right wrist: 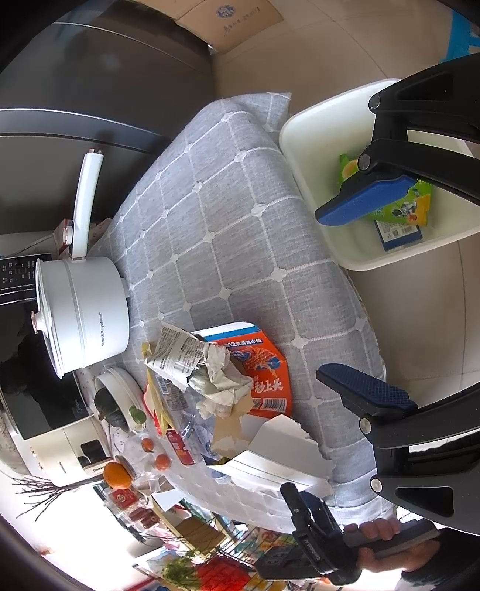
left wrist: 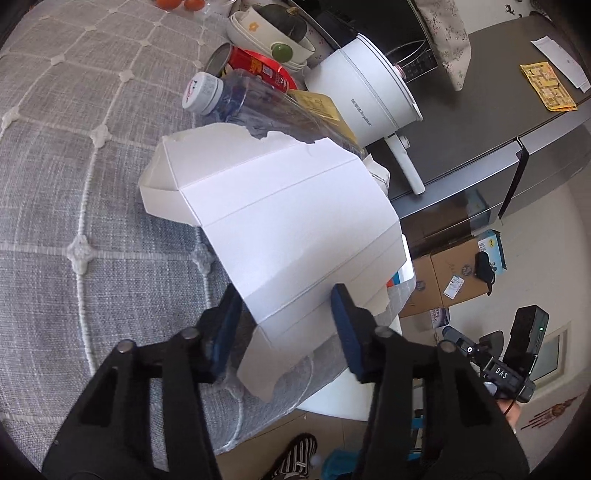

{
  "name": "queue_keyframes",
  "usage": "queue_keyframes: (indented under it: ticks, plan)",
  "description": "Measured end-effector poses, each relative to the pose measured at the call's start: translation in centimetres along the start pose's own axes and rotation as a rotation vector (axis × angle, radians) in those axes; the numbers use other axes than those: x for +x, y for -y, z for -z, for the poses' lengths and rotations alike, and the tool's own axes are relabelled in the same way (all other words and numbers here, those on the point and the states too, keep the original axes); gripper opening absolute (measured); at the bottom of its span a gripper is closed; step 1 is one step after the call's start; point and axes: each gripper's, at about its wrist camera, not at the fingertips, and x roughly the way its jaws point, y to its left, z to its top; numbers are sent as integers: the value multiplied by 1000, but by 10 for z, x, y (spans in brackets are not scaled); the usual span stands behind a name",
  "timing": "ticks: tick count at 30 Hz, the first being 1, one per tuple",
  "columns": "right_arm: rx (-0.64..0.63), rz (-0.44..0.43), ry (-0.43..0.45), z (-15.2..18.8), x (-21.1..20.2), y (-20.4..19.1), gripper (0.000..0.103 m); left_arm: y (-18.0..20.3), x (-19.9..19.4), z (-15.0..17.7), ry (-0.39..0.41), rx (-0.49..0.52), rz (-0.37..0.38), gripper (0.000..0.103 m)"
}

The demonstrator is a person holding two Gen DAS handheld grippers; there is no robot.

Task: Collect trash
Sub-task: 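Lift the white carton with the left gripper while the right grasps the orange-red snack box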

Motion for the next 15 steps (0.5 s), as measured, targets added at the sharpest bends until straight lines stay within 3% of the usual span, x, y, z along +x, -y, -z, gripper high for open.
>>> queue_keyframes:
  ticks: [2, 5, 8, 15]
  plan:
    - [0, -3, 0, 0, 0, -1, 79, 3, -3, 0, 7, -5, 21, 26]
    - [0, -5, 3, 0, -1, -2, 79, 15, -8, -2, 25, 27, 43, 11]
    - [1, -7, 6, 1, -2, -4, 79, 34, -19, -1, 51, 98, 40, 5]
    - [28, -24, 14, -1, -4, -2, 79, 69, -47, -4, 121, 233, -48, 2]
